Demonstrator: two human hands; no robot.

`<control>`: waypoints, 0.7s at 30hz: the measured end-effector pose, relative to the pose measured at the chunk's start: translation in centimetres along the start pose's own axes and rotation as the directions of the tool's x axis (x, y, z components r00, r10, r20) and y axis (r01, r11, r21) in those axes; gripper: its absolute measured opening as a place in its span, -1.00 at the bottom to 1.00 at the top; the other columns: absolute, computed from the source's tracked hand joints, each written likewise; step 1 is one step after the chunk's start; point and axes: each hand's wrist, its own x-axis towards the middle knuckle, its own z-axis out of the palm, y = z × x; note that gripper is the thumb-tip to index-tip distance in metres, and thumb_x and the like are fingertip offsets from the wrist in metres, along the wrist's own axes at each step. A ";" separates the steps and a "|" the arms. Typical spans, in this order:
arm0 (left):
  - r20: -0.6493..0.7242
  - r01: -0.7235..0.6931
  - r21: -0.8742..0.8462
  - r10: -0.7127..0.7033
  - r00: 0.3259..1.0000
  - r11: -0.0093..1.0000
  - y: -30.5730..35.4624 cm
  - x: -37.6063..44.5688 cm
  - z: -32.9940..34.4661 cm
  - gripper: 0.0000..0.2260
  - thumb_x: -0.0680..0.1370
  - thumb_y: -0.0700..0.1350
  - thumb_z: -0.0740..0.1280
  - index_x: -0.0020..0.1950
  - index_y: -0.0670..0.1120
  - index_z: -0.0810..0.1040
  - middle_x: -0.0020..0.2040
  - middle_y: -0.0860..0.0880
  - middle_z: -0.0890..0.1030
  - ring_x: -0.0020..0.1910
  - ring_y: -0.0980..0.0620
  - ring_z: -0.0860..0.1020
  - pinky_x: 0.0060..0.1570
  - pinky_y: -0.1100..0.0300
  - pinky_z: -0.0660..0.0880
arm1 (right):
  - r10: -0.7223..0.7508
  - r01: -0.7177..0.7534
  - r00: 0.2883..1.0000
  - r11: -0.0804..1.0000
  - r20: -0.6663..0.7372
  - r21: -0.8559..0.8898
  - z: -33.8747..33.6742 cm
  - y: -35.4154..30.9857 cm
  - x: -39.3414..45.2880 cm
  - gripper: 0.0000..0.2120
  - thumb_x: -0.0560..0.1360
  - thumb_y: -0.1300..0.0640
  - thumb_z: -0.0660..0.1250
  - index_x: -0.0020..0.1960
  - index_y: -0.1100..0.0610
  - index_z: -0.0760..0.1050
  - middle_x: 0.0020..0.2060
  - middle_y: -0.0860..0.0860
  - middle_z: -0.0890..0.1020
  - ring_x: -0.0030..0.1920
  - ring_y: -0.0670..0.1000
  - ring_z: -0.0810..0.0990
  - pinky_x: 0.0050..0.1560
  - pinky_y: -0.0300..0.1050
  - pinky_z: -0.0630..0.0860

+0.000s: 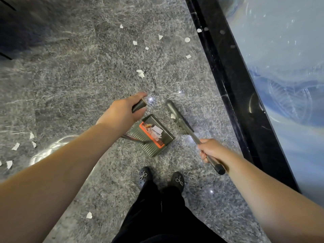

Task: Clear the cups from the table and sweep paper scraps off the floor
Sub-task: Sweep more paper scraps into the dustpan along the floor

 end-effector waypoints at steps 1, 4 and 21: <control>-0.003 -0.003 -0.007 0.003 1.000 1.000 0.1 0.0 0.1 -0.64 0.60 0.08 0.30 0.35 0.37 0.36 -0.20 0.18 0.54 -0.47 0.21 0.49 -0.49 0.35 0.35 | 0.001 -0.001 1.000 0.999 0.014 -0.044 0.6 0.0 -0.3 -0.54 0.60 0.29 0.17 0.48 0.10 0.28 -0.46 0.04 0.48 -0.56 -0.06 0.43 -0.54 -0.20 0.43; -0.010 -0.017 -0.034 0.017 1.000 0.999 0.3 0.2 0.3 -0.64 0.58 0.08 0.32 0.35 0.35 0.38 -0.20 0.21 0.54 -0.47 0.26 0.50 -0.49 0.35 0.33 | 0.007 -0.005 0.999 0.999 0.047 -0.042 2.3 0.6 -1.1 -0.48 0.60 0.29 0.17 0.52 0.06 0.18 -0.44 0.05 0.48 -0.56 -0.07 0.43 -0.55 -0.22 0.45; 0.000 -0.021 0.001 0.021 1.000 1.000 0.7 -0.1 0.7 -0.63 0.59 0.10 0.30 0.38 0.34 0.36 -0.16 0.12 0.57 -0.33 0.19 0.53 -0.47 0.31 0.37 | -0.025 0.025 1.000 1.000 -0.001 0.006 2.7 1.9 -7.2 -0.57 0.59 0.29 0.17 0.43 0.02 0.36 -0.50 0.01 0.44 -0.60 -0.08 0.36 -0.60 -0.25 0.33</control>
